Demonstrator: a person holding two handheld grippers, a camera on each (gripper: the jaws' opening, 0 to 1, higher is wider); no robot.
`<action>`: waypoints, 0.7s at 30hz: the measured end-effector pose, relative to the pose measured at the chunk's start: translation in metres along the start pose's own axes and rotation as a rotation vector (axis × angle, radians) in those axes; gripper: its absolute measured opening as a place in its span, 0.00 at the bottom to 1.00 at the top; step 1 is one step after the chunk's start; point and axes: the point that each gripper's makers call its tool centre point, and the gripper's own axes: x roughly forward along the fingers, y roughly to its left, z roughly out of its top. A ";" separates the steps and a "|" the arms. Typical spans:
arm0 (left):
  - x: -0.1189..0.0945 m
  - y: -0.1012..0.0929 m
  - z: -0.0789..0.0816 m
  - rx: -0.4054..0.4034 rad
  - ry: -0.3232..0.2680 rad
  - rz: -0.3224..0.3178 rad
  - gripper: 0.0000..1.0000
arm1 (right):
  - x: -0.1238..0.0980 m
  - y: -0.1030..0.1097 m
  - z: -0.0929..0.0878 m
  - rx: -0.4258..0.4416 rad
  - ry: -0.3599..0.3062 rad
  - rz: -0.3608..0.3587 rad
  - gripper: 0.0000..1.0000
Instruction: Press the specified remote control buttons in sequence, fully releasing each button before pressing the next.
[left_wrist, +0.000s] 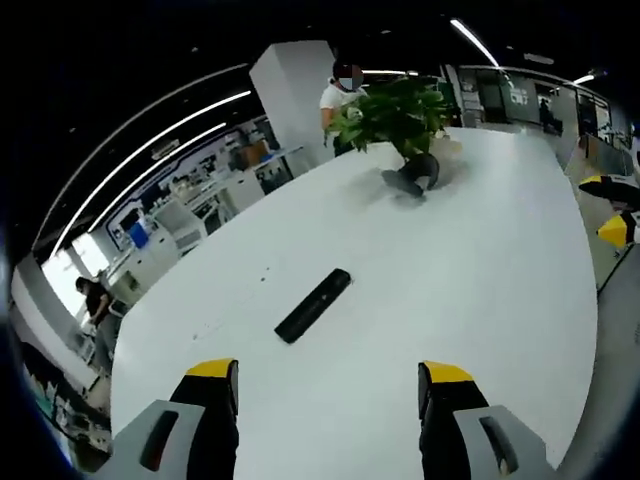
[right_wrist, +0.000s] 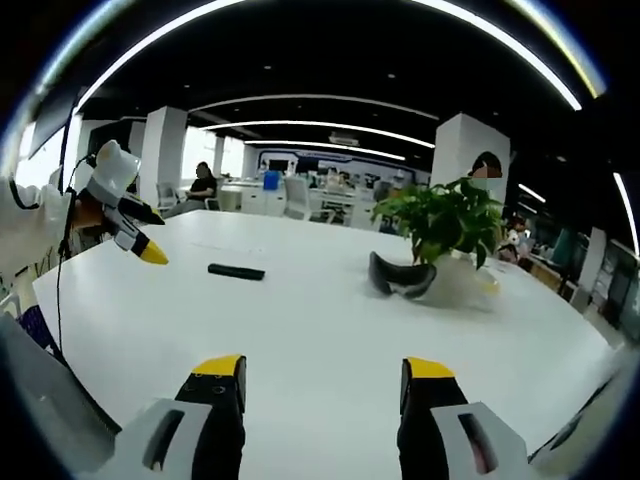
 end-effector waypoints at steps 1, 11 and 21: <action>0.005 0.002 0.002 0.007 0.010 -0.008 0.75 | 0.000 0.000 0.000 0.002 0.001 0.000 0.55; 0.045 0.032 0.015 0.092 0.052 -0.001 0.74 | -0.001 -0.001 -0.008 0.011 0.050 -0.005 0.28; 0.096 0.054 0.021 0.135 0.082 0.003 0.64 | 0.002 -0.002 -0.017 -0.015 0.103 -0.015 0.15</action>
